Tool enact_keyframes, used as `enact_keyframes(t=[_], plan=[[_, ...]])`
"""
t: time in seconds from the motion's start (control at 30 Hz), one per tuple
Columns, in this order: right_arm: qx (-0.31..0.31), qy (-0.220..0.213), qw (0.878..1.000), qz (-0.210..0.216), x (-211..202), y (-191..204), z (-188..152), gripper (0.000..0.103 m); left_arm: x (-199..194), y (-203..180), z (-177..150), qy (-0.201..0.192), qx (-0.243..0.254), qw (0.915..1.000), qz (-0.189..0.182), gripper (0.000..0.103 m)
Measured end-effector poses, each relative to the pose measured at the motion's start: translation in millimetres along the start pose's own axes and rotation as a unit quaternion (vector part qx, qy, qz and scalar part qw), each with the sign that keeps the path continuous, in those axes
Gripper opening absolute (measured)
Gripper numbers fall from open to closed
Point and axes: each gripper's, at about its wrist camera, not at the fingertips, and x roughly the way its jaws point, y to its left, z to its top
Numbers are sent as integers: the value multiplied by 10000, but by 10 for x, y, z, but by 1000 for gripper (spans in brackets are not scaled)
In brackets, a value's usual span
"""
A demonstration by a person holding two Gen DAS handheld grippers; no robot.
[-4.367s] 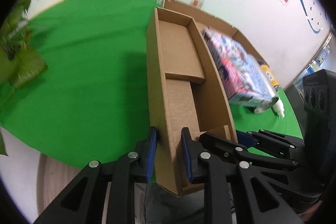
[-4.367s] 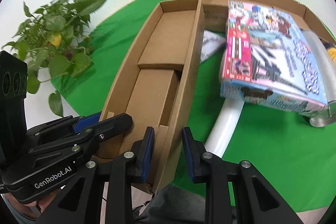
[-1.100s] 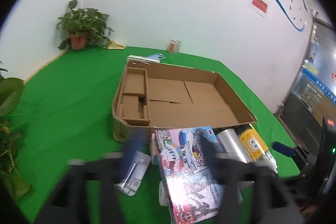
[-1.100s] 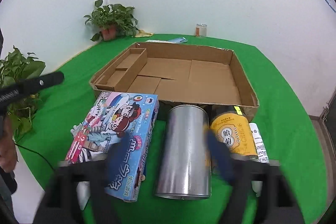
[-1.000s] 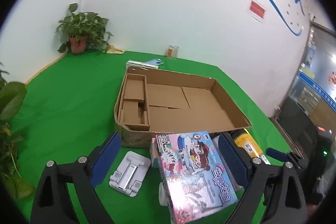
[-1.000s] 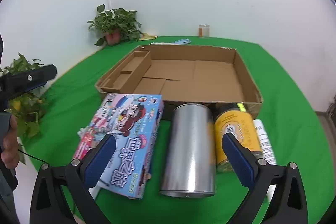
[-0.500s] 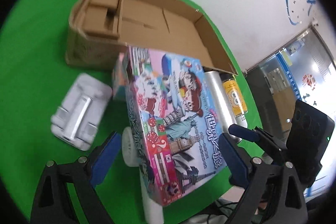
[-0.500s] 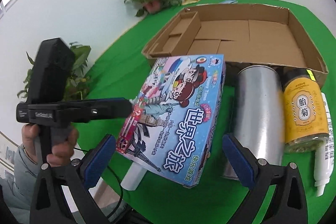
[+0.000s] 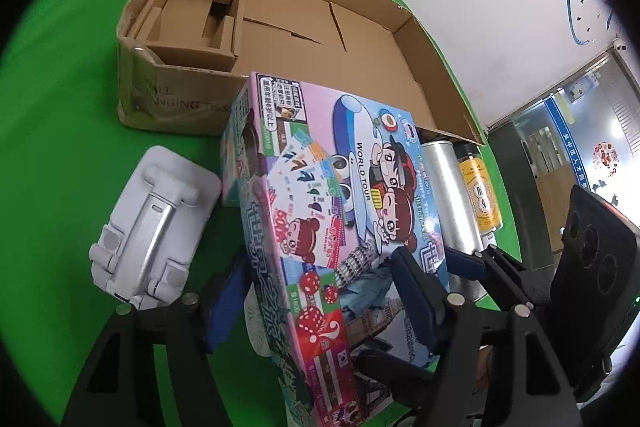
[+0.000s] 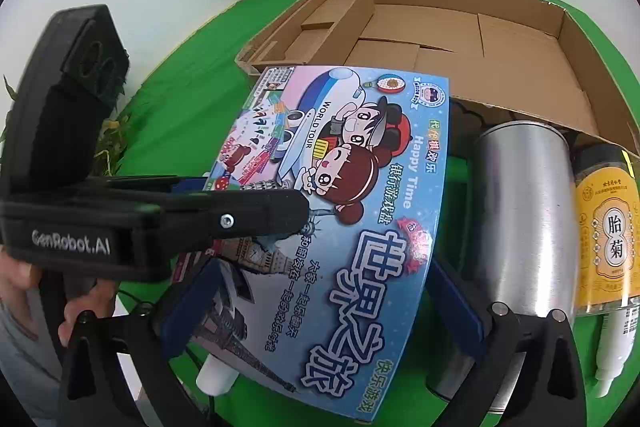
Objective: Organize rigid objects
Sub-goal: 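Lift the game box with both grippers and carry it over the box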
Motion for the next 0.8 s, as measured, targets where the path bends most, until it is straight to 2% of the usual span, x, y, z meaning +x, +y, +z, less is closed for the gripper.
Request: enact_keyframes(t=[0.3,0.6,0.8], plan=[[39,-55,9999,-76,25,0,35,103,23,-61,-18,9,-6,10000,-29,70],[32,-81,9999,-131,36,-2,47,103,-8,3,-85,-159,79,9998,-78,70],[49,-126,9998,-134,34,4,37,103,-26,-101,-163,-310,251,9992,71,70]])
